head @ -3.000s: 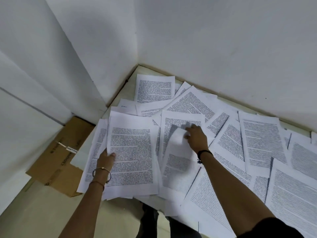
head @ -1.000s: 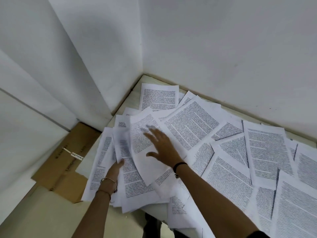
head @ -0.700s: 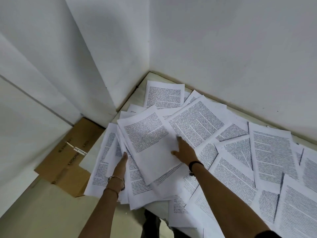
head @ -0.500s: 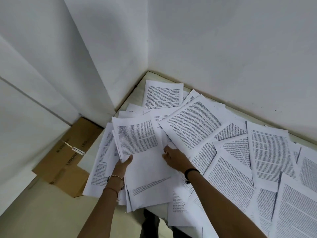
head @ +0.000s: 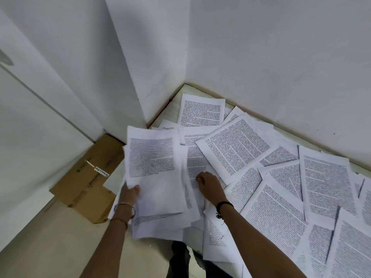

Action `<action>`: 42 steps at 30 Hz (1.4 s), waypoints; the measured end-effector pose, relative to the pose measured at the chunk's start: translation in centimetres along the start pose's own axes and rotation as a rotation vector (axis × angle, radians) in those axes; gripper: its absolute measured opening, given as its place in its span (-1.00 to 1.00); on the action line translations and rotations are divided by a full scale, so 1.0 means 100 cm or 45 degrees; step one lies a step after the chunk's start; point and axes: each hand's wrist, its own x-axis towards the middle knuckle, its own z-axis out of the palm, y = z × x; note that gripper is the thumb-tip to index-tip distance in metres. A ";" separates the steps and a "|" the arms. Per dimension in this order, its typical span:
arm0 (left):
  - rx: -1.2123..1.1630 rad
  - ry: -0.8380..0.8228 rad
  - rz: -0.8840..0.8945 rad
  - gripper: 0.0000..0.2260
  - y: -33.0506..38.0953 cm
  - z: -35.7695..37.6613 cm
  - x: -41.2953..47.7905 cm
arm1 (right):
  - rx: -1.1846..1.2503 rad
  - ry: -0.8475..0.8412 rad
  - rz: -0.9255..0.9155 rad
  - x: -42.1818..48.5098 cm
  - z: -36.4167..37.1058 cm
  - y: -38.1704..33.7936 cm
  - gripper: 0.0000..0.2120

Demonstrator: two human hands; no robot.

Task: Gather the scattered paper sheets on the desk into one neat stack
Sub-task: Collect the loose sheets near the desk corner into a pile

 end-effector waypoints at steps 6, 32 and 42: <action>-0.219 0.338 -0.020 -0.79 -0.023 -0.074 0.002 | -0.028 -0.089 -0.122 -0.002 0.026 -0.023 -0.72; -0.288 0.669 -0.284 -0.68 -0.072 -0.152 -0.024 | -1.040 -0.119 -0.522 -0.017 0.082 -0.077 -0.61; -0.218 0.439 -0.293 -0.88 -0.064 -0.134 -0.020 | 0.513 0.335 0.376 0.018 -0.005 -0.086 -0.74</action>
